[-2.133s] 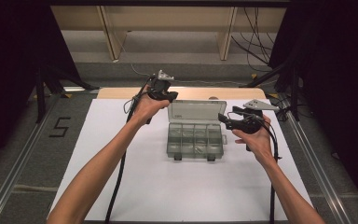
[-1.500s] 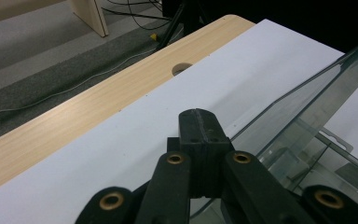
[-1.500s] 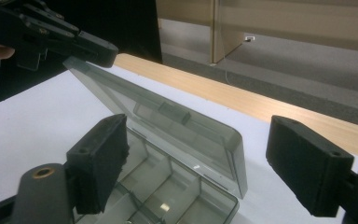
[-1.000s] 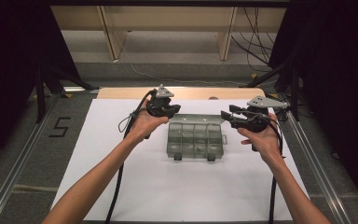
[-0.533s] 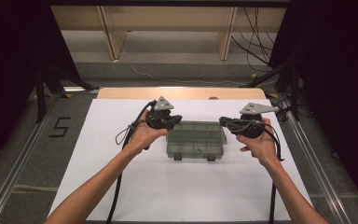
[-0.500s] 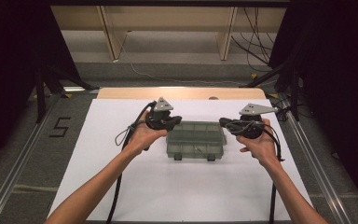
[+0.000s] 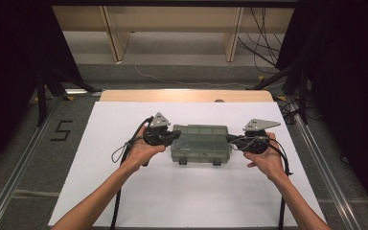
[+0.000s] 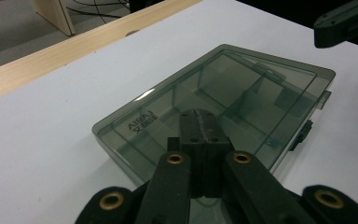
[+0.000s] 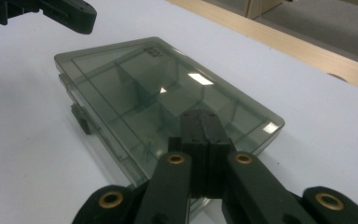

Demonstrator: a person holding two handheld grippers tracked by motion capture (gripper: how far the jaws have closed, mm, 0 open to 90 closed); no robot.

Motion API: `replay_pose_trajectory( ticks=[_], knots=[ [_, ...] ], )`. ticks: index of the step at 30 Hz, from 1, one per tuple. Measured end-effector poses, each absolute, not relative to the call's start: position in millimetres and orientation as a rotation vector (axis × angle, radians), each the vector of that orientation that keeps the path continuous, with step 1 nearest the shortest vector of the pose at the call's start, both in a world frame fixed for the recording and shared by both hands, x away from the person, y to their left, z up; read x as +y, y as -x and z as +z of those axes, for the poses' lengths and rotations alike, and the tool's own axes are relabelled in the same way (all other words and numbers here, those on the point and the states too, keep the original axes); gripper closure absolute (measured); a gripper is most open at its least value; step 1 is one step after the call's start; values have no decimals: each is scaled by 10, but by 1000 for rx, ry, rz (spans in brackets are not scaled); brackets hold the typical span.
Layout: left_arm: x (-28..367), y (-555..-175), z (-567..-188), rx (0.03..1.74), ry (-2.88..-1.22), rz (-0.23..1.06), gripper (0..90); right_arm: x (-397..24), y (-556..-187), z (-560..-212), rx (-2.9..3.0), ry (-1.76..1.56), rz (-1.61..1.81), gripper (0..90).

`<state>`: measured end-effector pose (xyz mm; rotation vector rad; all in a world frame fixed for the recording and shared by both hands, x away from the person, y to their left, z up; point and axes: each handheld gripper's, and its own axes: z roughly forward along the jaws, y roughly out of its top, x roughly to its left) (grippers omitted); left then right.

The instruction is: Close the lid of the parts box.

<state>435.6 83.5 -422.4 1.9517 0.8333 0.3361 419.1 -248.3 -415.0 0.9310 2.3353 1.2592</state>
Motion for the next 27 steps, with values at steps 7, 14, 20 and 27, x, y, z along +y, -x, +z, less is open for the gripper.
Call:
replay_pose_trajectory(
  ticks=[7,14,20,27],
  knots=[
    [884,-4268,-4306,829,-1953,333,896,-2480,-4173,-4237,2366,-938,1237,900],
    [899,-4224,-4336,819,-1965,336,896,-2476,-4187,-4294,2385,-943,1204,900],
    [917,-4199,-4374,810,-1992,323,895,-2489,-4201,-4334,2388,-944,1181,900],
    [894,-4184,-4464,813,-2023,311,896,-2499,-4215,-4392,2406,-956,1159,900]
  ],
)
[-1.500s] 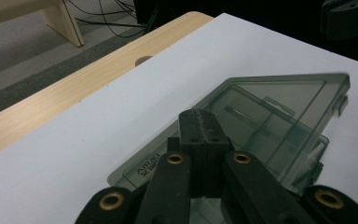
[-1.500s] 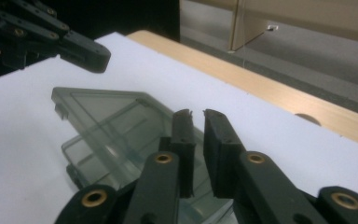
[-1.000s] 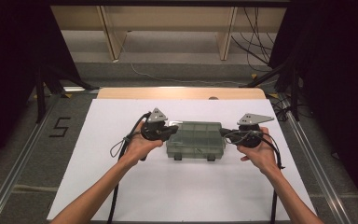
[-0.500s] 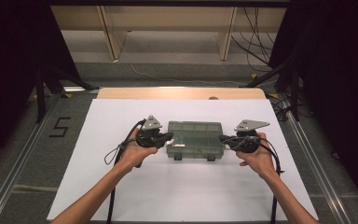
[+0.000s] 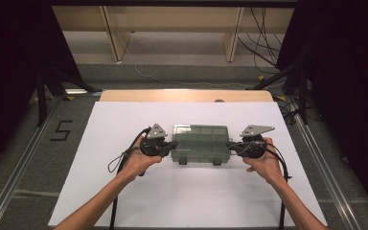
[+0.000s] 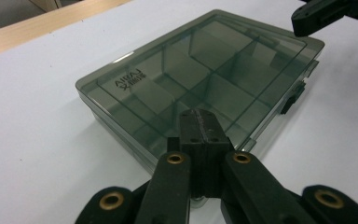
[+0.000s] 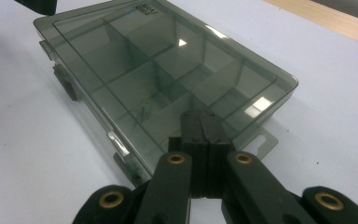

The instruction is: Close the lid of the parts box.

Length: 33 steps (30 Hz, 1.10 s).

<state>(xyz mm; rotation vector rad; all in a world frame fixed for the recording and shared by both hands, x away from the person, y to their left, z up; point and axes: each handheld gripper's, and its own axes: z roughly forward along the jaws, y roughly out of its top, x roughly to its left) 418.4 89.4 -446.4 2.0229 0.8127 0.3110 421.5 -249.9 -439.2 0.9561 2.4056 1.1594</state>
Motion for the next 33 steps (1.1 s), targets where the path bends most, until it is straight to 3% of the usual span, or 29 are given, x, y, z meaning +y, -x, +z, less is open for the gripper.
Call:
replay_pose_trajectory(
  ticks=[29,33],
  knots=[
    [847,-4131,-4590,811,-2078,320,895,-2477,-4216,-4478,2443,-965,1107,900],
    [861,-4114,-4582,794,-2072,304,836,-2475,-4209,-4477,2435,-971,1109,900]
  ],
)
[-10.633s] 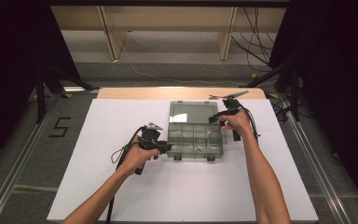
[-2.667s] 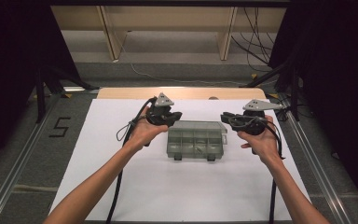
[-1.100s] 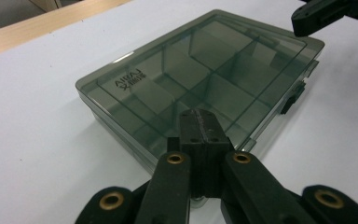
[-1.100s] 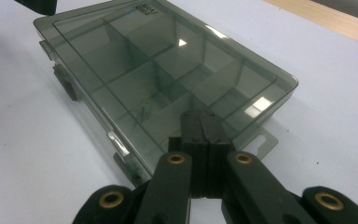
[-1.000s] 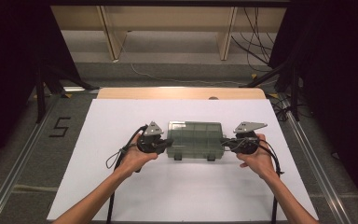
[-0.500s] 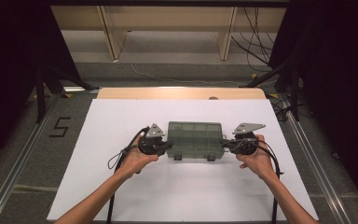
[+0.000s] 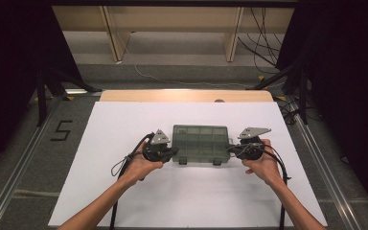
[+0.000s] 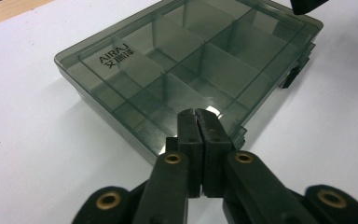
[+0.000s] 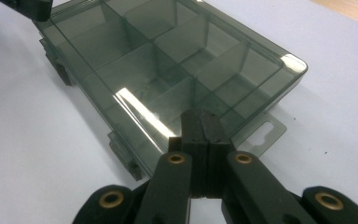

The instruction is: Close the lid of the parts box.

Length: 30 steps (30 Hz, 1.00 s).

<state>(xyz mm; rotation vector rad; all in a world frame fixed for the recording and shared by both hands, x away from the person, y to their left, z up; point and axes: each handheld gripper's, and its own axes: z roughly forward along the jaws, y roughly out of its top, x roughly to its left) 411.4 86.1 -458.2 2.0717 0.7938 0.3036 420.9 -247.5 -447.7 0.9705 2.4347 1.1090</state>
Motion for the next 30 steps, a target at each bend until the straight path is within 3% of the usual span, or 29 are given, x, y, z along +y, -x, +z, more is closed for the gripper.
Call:
replay_pose_trajectory(
  ticks=[3,8,12,24,30],
  knots=[
    [875,-4091,-4551,816,-2020,291,741,-2496,-4211,-4450,2396,-987,1164,829],
    [927,-4031,-4458,807,-1938,274,504,-2445,-4147,-4335,2330,-980,1271,639],
    [981,-3970,-4395,818,-1905,276,396,-2402,-4101,-4271,2284,-976,1330,509],
    [1097,-3864,-4285,796,-1814,302,283,-2361,-3977,-4154,2230,-1004,1436,347],
    [1160,-3792,-4251,782,-1798,323,252,-2329,-3908,-4130,2203,-989,1468,321]
  ],
)
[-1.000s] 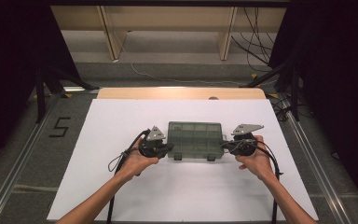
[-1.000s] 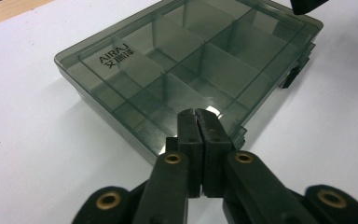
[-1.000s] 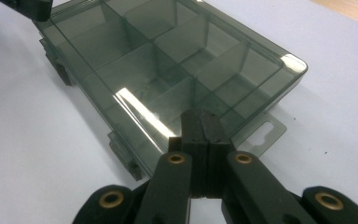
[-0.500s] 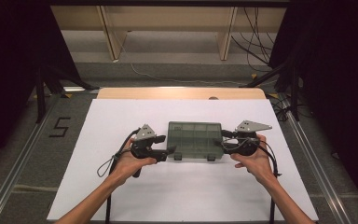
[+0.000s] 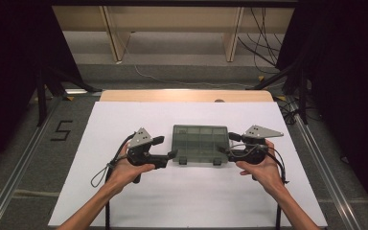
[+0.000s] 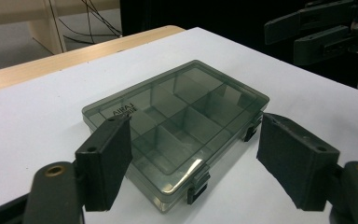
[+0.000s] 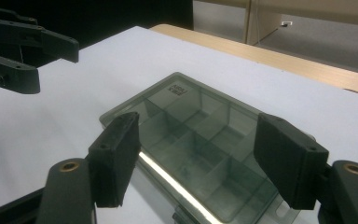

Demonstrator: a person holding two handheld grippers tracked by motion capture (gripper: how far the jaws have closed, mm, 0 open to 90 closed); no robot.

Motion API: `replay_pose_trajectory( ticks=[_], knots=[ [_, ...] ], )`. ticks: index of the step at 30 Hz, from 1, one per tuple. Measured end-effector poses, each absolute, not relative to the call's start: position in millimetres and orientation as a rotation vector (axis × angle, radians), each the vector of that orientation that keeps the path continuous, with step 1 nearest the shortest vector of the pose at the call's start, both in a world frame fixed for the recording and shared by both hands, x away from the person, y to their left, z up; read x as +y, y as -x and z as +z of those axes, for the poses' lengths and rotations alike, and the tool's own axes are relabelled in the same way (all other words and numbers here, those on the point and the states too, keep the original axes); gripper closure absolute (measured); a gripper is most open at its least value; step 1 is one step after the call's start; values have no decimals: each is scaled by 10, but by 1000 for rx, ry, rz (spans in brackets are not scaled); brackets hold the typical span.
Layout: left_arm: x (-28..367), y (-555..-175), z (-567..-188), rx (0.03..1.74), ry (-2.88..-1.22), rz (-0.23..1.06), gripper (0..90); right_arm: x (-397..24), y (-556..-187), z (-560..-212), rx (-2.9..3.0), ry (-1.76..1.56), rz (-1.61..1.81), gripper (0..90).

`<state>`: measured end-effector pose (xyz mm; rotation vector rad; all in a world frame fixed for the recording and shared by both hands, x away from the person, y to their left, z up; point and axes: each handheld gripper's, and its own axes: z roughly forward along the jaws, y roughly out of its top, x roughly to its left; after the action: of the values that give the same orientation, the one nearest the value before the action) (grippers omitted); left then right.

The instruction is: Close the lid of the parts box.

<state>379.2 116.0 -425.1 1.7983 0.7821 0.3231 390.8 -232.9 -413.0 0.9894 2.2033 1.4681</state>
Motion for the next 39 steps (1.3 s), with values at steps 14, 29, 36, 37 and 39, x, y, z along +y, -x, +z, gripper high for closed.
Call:
replay_pose_trajectory(
  ticks=[14,29,36,37,39],
  knots=[
    [1274,-3584,-4211,759,-1779,346,212,-2310,-3697,-4113,2173,-1017,1500,247],
    [1412,-3421,-4204,772,-1766,353,184,-2225,-3462,-4163,2148,-1005,1567,224],
    [1435,-3363,-4194,773,-1753,355,179,-2244,-3390,-4159,2135,-1011,1584,204],
    [1436,-3350,-4194,784,-1745,352,178,-2246,-3379,-4161,2138,-1010,1571,202],
    [1443,-3341,-4191,773,-1751,357,177,-2248,-3339,-4158,2153,-1019,1557,197]
  ],
)
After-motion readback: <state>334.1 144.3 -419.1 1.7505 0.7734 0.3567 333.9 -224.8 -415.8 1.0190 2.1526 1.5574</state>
